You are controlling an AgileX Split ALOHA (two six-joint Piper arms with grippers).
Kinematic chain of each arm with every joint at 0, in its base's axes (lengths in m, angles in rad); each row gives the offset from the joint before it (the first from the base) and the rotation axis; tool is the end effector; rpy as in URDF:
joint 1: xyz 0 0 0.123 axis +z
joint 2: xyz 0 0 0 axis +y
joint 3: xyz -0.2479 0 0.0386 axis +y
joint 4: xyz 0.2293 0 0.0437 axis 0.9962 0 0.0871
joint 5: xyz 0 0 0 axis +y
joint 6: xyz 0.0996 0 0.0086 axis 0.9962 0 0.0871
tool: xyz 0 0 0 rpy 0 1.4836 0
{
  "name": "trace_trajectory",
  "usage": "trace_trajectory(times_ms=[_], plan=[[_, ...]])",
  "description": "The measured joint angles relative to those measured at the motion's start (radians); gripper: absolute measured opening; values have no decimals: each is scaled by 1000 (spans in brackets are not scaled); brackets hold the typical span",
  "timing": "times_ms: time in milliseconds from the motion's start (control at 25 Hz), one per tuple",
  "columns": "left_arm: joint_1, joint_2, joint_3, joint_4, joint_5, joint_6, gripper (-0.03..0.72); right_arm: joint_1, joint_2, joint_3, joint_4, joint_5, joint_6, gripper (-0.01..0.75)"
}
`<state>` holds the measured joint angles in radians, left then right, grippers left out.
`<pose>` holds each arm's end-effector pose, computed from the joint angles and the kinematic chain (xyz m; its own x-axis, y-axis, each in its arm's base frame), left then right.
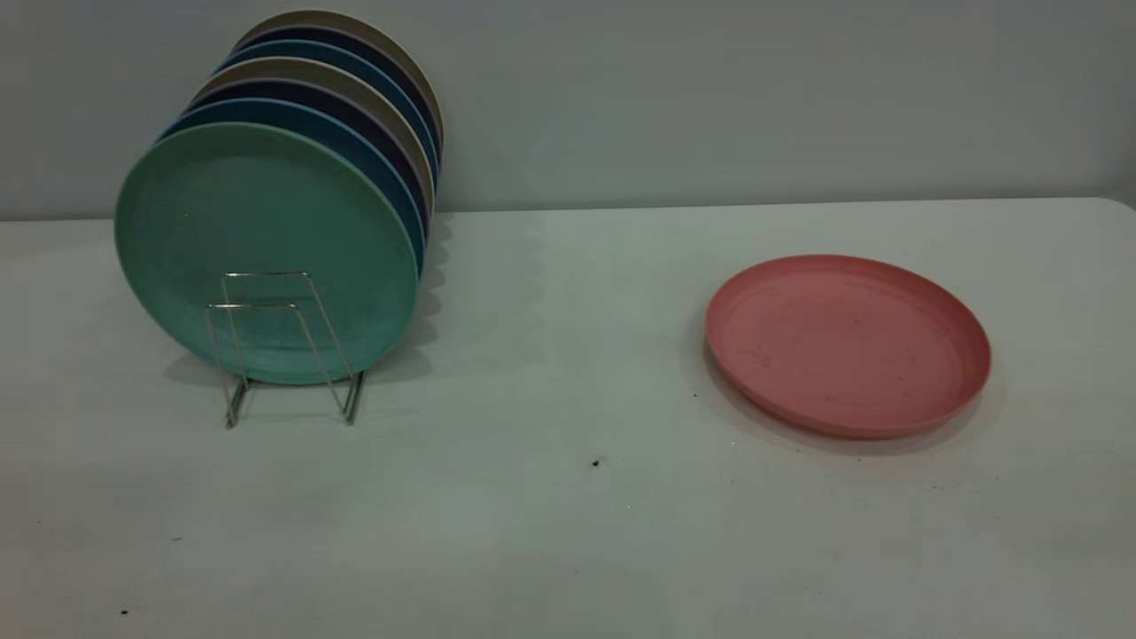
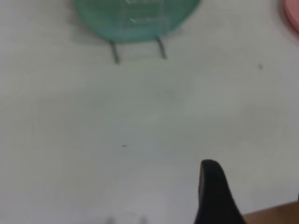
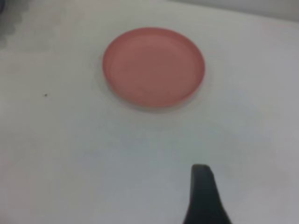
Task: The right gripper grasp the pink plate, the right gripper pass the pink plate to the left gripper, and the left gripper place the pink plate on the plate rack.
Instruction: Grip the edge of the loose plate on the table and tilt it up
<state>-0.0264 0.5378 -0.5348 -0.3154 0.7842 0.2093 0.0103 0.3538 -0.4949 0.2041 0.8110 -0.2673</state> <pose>0.1118 -0.0249 0.2651 -0.6279 -0.0007 -0.7783 0.1857 0.9710 -0.1507 0.0846 0.0156 0.2670 -0.5204 -0.1294 -0.8440 -0.2005 0.9793 -0.0265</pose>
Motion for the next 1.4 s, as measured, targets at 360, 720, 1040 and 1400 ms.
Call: trace_trajectory(times_ms=[360,720,1040,1400], plan=[[0,345,-115,-226,-92,279,454,0,453,-25,242,-287,-174,514],[157,409,-122,-281,-90,356,453,0,854,-164,501,-421,-443,514],[260,474,-144,-422,-33,465,446,0,1123,-226,581,-536,-526,514],[260,447,-144,-508,-27,495,446,0,1363,-320,619,-577,-561,514]])
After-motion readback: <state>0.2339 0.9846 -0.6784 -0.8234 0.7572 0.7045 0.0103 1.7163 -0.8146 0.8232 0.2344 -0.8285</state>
